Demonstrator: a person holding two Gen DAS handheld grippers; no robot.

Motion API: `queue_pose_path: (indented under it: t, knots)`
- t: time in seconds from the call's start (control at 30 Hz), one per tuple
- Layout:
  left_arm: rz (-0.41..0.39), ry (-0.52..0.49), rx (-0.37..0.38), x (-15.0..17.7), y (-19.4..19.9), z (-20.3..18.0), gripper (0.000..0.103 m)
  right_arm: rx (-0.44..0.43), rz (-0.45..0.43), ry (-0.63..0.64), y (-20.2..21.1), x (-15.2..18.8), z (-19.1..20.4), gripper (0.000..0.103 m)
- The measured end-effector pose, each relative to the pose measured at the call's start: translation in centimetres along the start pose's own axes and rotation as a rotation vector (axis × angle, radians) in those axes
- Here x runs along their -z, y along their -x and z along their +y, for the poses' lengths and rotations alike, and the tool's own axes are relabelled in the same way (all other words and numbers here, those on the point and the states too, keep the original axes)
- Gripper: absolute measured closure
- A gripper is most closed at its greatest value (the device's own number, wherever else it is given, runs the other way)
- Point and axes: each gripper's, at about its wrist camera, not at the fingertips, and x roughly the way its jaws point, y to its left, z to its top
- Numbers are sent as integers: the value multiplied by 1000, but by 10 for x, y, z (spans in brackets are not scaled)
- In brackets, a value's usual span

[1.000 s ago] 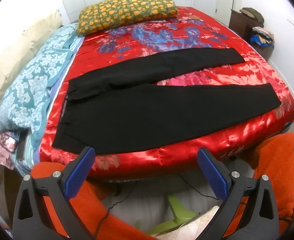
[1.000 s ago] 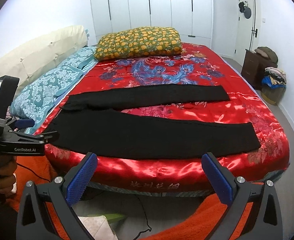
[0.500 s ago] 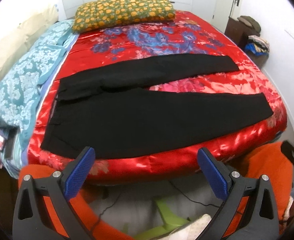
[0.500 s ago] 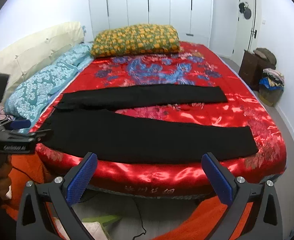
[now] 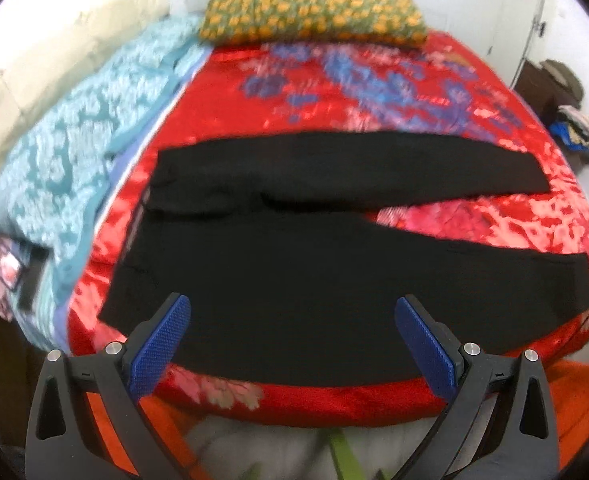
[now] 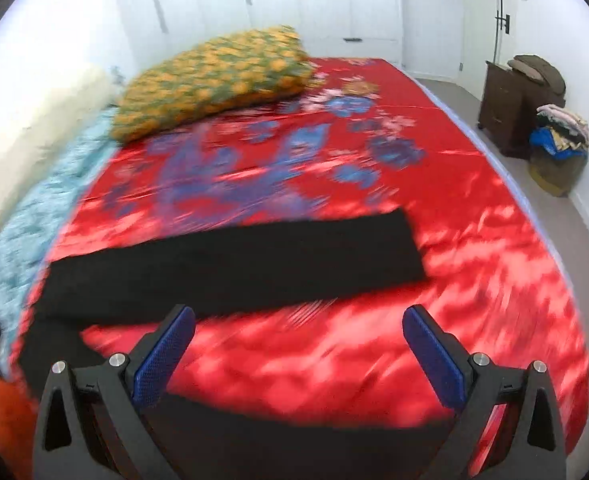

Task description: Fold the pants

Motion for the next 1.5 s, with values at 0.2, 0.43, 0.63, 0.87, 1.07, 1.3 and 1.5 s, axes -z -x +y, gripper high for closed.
queue_pose_path:
  t: [0.2, 0.43, 0.63, 0.87, 1.07, 1.3, 1.5]
  knots:
    - [128, -18, -60, 7, -45, -22, 1, 87, 216, -19, -147, -78, -86, 26]
    - [225, -66, -97, 8, -83, -40, 1, 95, 292, -22, -236, -98, -115, 33]
    - [273, -65, -87, 10, -103, -50, 1, 117, 249, 75, -241, -127, -102, 94]
    - [255, -62, -80, 5, -103, -60, 1, 223, 26, 109, -238, -180, -84, 94]
    - [278, -95, -89, 15, -109, -62, 1, 304, 35, -32, -261, -152, -94, 55]
    - [151, -176, -98, 6, -111, -65, 1, 287, -70, -81, -175, -117, -94, 31]
    - [47, -191, -148, -3, -143, -59, 1, 168, -48, -124, -56, -7, -62, 19]
